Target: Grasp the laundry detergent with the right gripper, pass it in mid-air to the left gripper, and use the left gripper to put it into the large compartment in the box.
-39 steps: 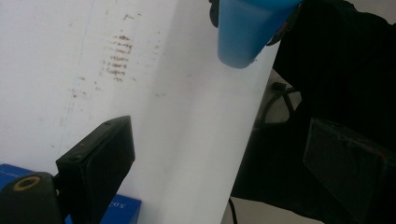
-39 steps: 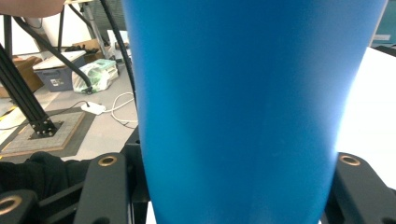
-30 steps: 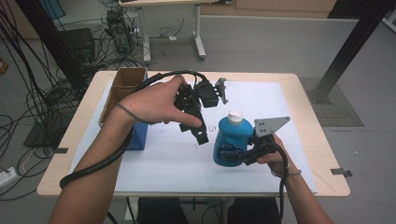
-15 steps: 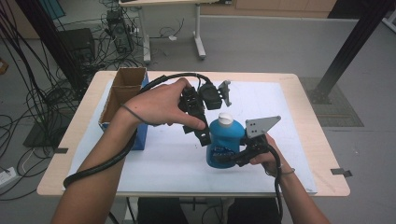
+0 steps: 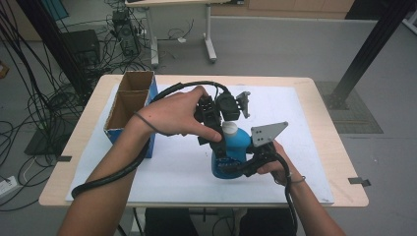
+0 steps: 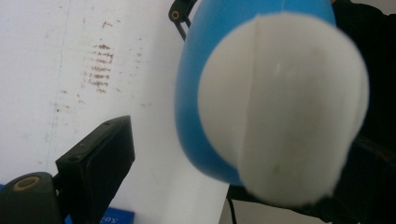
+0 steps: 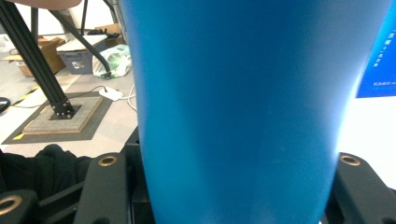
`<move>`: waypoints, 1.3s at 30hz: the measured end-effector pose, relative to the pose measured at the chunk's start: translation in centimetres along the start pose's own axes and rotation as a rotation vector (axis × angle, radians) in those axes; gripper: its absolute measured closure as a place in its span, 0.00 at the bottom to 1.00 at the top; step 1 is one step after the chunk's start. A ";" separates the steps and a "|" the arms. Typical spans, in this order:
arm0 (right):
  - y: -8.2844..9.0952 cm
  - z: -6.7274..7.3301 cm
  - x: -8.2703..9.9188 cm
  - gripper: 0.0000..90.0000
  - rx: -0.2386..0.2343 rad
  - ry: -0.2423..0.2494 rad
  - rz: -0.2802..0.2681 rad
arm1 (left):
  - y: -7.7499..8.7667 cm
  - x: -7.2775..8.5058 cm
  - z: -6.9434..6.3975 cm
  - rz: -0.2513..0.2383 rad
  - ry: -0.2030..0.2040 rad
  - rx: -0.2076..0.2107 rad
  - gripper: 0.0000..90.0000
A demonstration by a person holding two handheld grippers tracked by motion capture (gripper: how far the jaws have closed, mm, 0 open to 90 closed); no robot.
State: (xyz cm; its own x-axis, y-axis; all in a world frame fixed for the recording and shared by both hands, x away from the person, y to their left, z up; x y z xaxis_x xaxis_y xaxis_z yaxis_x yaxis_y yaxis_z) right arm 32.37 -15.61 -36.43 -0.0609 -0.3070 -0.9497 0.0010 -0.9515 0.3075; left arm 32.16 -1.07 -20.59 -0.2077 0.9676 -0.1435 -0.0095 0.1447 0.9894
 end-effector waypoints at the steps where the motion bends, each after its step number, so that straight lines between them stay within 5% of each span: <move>1: -0.1 0.0 0.0 0.46 -0.001 -0.001 0.001 | 0.0 -0.1 -0.1 -0.001 0.003 0.001 0.10; 39: -1.1 -0.1 -0.6 0.46 -0.016 0.011 0.010 | 0.0 -0.4 0.0 -0.004 0.003 0.005 0.10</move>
State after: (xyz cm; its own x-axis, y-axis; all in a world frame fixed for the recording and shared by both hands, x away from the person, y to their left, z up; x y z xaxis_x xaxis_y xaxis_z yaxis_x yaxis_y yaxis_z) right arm 32.48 -14.36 -36.19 -0.0496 -0.3165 -0.9473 0.0172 -0.9486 0.3160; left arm 32.25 -1.45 -20.55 -0.2106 0.9664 -0.1472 -0.0051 0.1495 0.9887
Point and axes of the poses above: each handheld gripper's, and its own axes: y roughly backward along the jaws, x roughly out of its underside, z roughly to its left, the point moved 1 cm from there along -y, roughly forward along the jaws, and after that the axes turned 2 degrees about x, right-handed, at the moved point
